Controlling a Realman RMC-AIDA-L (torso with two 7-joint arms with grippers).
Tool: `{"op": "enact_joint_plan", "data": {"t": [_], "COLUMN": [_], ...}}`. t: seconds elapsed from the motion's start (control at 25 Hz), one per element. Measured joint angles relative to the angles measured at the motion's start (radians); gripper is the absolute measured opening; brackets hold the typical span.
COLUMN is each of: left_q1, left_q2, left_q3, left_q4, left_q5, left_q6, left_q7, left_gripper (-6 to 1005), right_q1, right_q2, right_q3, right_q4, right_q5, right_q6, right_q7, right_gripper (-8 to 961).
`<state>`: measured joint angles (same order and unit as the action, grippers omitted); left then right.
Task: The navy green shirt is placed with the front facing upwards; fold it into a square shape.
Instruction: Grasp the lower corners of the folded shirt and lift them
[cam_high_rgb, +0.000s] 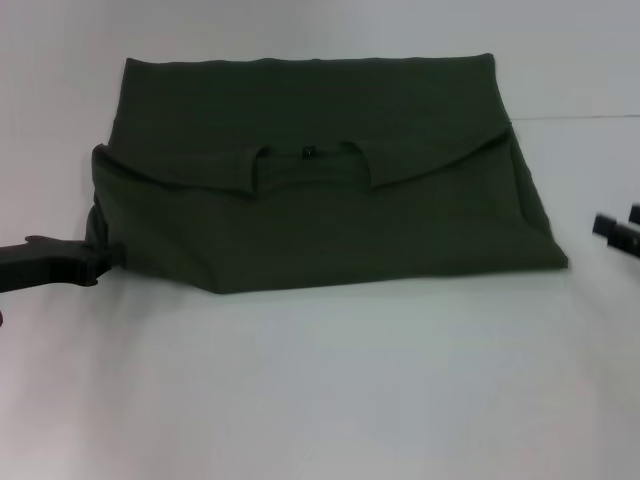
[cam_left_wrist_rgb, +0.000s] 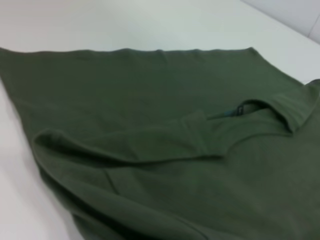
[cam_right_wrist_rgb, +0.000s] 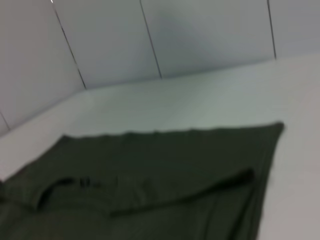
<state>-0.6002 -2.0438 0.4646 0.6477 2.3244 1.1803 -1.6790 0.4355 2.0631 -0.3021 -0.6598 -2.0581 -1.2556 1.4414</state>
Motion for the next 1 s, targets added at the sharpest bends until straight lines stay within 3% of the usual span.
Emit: {"op": "enact_joint_plan", "data": {"t": [0.32,0.72,1.0], "left_q1": [0.001,-0.012,-0.011], "left_q2": [-0.002,-0.001,-0.003], "left_q3": [0.000,0.005,-0.001], "left_q4": [0.003,-0.002,-0.005], "left_q5": [-0.028,-0.028,-0.029], "left_q6": [0.011,-0.001,-0.002], "left_q7": [0.017,0.023,0.030], "left_gripper": [33,32,32], "right_q1": [0.001,0.050,0.069], "right_q2": [0.024,0.025,0.025], "right_q3": [-0.001,-0.020,-0.099], "right_q4": [0.005,0.038,0.045], "right_q5": [-0.079,-0.080,-0.080], "right_q6": [0.009,0.084,0.130], "right_q7": [-0.012,-0.014,0.021], "right_gripper": [707,703,693]}}
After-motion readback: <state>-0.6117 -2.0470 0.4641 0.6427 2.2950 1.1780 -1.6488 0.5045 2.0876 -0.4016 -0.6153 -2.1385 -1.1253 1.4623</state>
